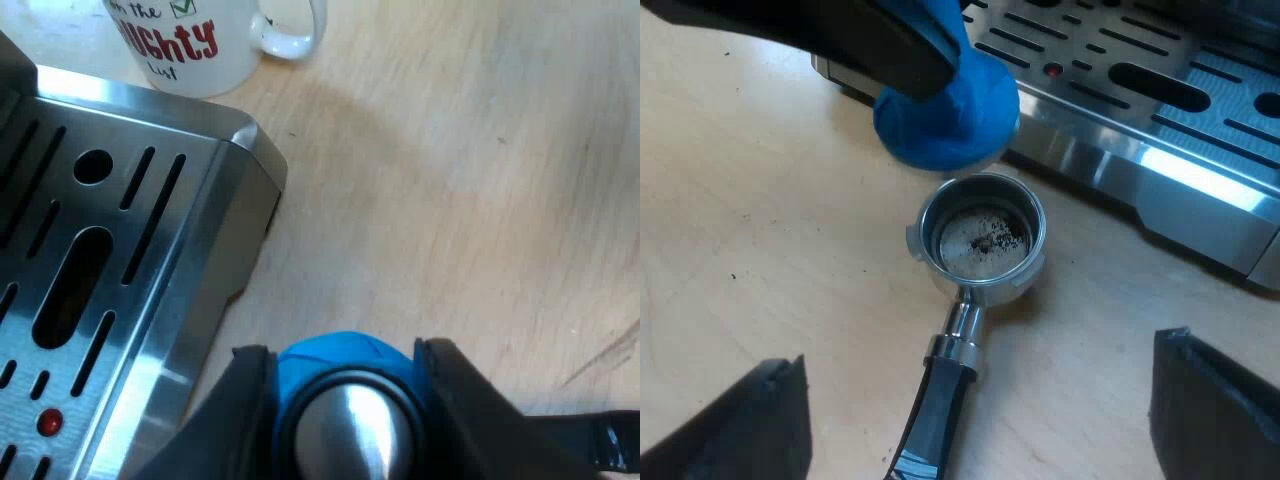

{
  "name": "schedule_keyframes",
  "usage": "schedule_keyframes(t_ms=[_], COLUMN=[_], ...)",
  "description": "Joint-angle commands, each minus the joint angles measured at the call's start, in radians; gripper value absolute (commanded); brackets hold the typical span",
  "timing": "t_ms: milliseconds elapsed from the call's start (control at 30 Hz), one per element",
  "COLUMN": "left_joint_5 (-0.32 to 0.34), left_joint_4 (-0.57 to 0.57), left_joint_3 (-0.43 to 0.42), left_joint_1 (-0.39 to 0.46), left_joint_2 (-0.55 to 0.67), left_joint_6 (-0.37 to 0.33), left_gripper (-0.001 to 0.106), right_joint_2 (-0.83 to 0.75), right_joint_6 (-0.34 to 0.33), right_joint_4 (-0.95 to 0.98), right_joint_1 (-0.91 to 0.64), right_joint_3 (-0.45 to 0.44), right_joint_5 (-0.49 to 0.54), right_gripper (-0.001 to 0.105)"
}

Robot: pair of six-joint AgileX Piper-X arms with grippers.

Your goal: Grind coffee beans and then tamp

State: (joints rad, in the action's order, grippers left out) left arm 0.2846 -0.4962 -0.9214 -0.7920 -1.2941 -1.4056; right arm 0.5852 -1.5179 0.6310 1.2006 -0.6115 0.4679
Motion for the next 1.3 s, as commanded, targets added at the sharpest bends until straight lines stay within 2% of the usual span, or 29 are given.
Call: schedule_keyframes(t_ms=[33,233,900,1300], left_joint_5=[-0.004,-0.004,0.004,0.004], left_joint_4=[0.026,0.038,0.031,0.051], left_joint_3=[-0.009,-0.009,-0.009,-0.007], left_joint_1=[-0.005,-0.005,-0.005,-0.005], left_joint_2=[0.003,-0.01,-0.188,-0.246], left_joint_6=[0.017,0.016,0.016,0.016], left_gripper=[0.0,0.0,0.0,0.0], right_joint_2=[-0.002,-0.002,-0.002,-0.002], right_joint_6=[-0.012,-0.012,-0.012,-0.012], right_joint_4=[-0.006,-0.006,-0.006,-0.006], right_joint_1=[-0.002,-0.002,-0.002,-0.002], right_joint_3=[-0.002,-0.002,-0.002,-0.002], right_joint_5=[-0.001,-0.001,-0.001,-0.001], right_gripper=[0.07,0.07,0.07,0.07])
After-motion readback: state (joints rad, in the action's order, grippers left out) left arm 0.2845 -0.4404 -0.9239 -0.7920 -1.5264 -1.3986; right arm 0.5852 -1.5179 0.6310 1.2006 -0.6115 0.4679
